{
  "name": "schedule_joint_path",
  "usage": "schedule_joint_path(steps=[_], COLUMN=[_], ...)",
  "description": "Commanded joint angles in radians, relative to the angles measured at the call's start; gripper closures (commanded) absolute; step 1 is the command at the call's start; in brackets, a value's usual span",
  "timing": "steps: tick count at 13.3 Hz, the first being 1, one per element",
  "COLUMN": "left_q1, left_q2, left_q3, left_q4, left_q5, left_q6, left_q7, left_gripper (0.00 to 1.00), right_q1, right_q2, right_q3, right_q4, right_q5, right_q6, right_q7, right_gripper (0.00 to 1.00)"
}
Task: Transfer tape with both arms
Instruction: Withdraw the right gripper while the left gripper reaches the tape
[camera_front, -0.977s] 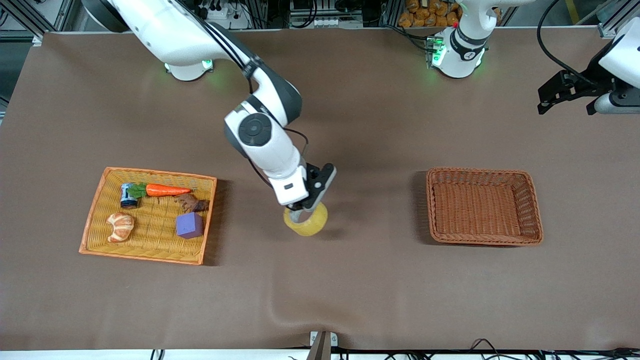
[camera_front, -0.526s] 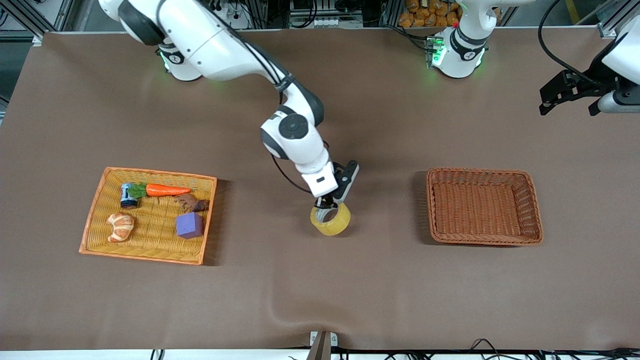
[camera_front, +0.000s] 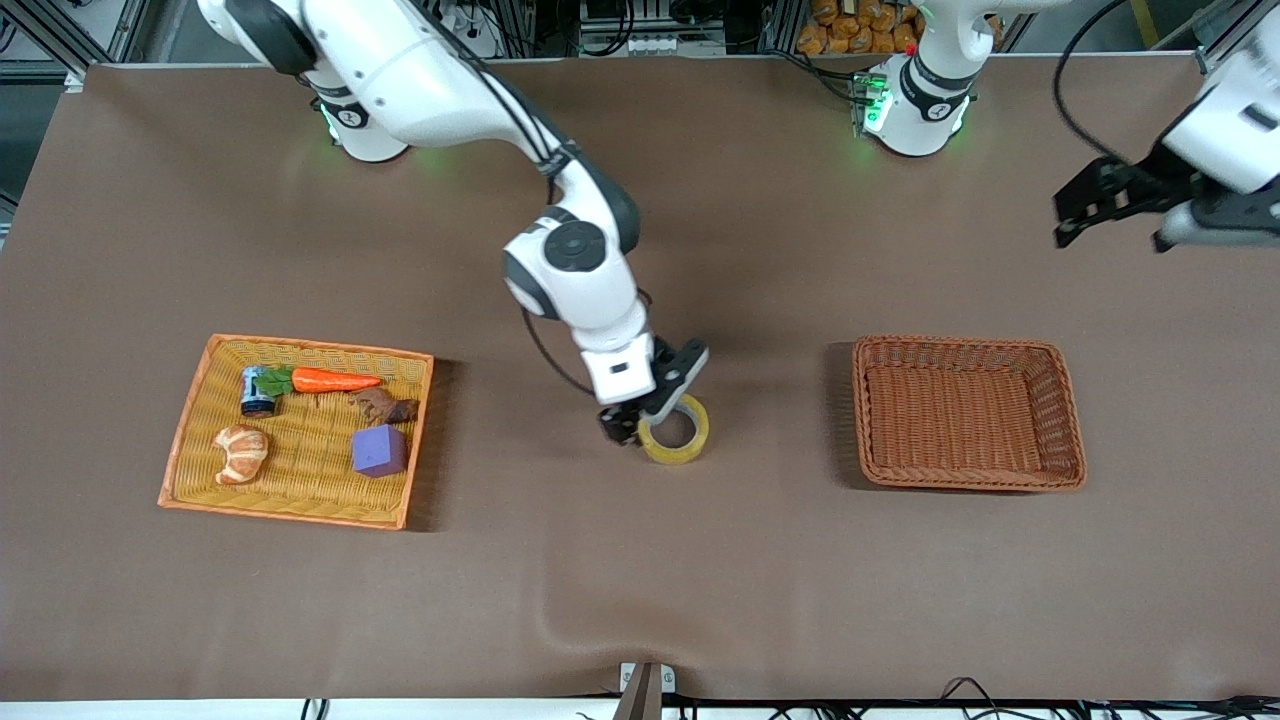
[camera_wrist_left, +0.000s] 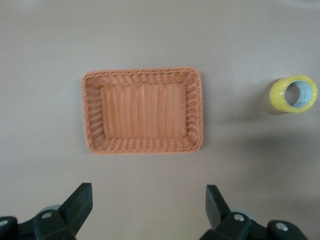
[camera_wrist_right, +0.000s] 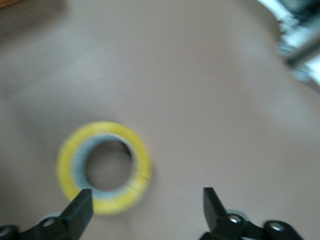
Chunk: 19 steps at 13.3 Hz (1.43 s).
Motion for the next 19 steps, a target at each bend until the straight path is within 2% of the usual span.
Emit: schedule_joint_path(steps=[1,2,5,7,8,10,13,15,17,19], left_q1=[-0.031,-0.055,-0.182,-0.287,-0.321,-0.385,-0.428,-0.427,-0.428,-0.424], left_q2=[0.076,0.118,0.282,0.383,0.438,0.529,0.642,0.699,0.748,0.778], left_q3=[-0.063,-0.087,-0.097,-0.092,-0.091,-0.086,-0.086,-0.088,-0.088,-0.088], left_q4=[0.015,0.012,0.030,0.047,0.064,0.079,0.073,0.070,0.070,0.074], left_q5=[-0.010,-0.008,-0.009,0.000,0.009,0.051,0.182,0.244,0.233,0.226], left_q6=[0.060,0.098,0.190,0.291,0.336,0.403,0.470,0.494,0.560,0.620], left_q7=[-0.089,-0.152,-0.382,-0.485,-0.555,-0.638,-0.738,-0.777,-0.784,-0.803], left_gripper=[0.00,0.00,0.00,0.00,0.00,0.00,0.00,0.00,0.00,0.00], right_q1=[-0.078,-0.101,-0.214,-0.278,-0.381,-0.507,-0.622,-0.671,-0.716,-0.727], right_q2=[-0.135,-0.172,-0.254,-0.287,-0.294,-0.318,-0.418,-0.528,-0.660,-0.726], right_q3=[0.018,0.018,0.019,0.004,0.010,0.033,0.032,0.027,0.021,0.020], right_q4=[-0.038,-0.038,-0.053,-0.096,-0.136,-0.168,-0.259,-0.354,-0.444,-0.454], right_q5=[-0.010,-0.009,-0.009,-0.007,0.002,0.115,0.132,0.132,0.134,0.138], right_q6=[-0.190,-0.266,-0.444,-0.501,-0.489,-0.498,-0.499,-0.502,-0.503,-0.562], right_q7=[0.004,-0.005,-0.016,-0.007,-0.016,-0.080,-0.102,-0.085,-0.061,-0.007], right_gripper=[0.00,0.00,0.00,0.00,0.00,0.00,0.00,0.00,0.00,0.00])
